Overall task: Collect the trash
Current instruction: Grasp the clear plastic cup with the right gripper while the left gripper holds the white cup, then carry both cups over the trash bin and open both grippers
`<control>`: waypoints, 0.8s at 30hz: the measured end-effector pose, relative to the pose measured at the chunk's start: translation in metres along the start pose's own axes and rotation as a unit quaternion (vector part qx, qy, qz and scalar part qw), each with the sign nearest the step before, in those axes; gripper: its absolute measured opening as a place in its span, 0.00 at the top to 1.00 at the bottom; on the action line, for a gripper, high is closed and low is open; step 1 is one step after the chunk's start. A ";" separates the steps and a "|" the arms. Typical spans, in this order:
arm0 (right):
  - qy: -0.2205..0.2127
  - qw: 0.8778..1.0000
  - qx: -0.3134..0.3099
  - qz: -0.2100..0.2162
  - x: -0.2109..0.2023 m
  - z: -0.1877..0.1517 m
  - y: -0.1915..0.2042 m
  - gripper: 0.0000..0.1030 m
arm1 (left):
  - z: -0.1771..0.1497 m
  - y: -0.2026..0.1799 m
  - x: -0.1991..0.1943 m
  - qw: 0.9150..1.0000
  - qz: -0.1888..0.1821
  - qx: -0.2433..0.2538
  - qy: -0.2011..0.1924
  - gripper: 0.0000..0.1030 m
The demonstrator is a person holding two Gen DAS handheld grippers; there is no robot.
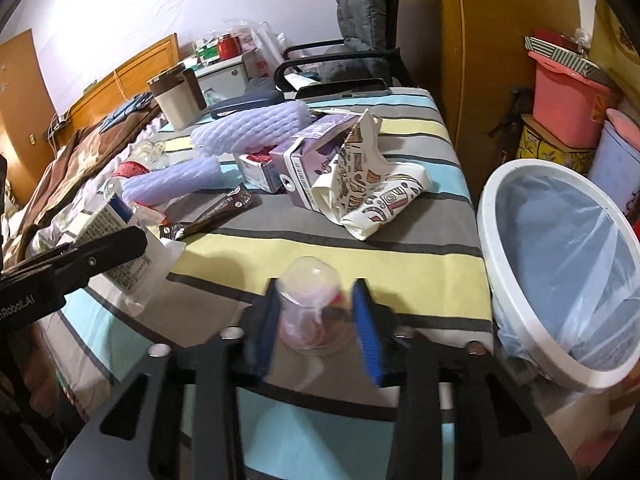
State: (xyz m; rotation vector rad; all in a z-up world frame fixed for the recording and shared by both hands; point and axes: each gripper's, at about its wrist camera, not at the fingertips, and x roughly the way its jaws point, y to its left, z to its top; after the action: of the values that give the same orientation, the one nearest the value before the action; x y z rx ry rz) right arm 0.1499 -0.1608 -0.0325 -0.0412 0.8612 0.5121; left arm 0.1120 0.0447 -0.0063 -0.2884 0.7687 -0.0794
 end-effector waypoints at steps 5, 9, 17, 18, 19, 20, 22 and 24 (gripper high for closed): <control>-0.012 1.000 0.003 -0.004 -0.009 0.001 -0.004 0.66 | 0.002 -0.009 0.006 1.000 -0.009 0.007 0.004 0.53; -0.024 0.999 0.017 -0.017 -0.020 0.000 -0.019 0.66 | 0.008 -0.028 0.014 0.999 -0.027 0.023 0.007 0.53; -0.053 0.995 0.061 -0.064 -0.047 -0.006 -0.063 0.66 | 0.022 -0.087 0.037 0.995 -0.074 0.068 0.013 0.53; -0.055 0.994 0.066 -0.070 -0.050 -0.007 -0.068 0.66 | 0.024 -0.096 0.040 0.994 -0.082 0.073 0.015 0.53; -0.058 0.993 0.072 -0.078 -0.053 -0.009 -0.076 0.66 | 0.026 -0.103 0.044 0.993 -0.089 0.077 0.017 0.53; -0.060 0.992 0.077 -0.084 -0.056 -0.010 -0.081 0.66 | 0.028 -0.113 0.049 0.991 -0.100 0.082 0.020 0.53; -0.065 0.989 0.089 -0.098 -0.061 -0.012 -0.094 0.65 | 0.031 -0.129 0.056 0.989 -0.112 0.093 0.021 0.53; -0.067 0.987 0.098 -0.110 -0.064 -0.012 -0.104 0.65 | 0.033 -0.146 0.064 0.986 -0.125 0.105 0.023 0.53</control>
State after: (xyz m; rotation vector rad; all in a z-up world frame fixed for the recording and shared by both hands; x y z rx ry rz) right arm 0.1534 -0.2817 -0.0108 0.0763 0.7612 0.2191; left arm 0.1858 -0.0984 0.0149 -0.1814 0.7608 -0.4033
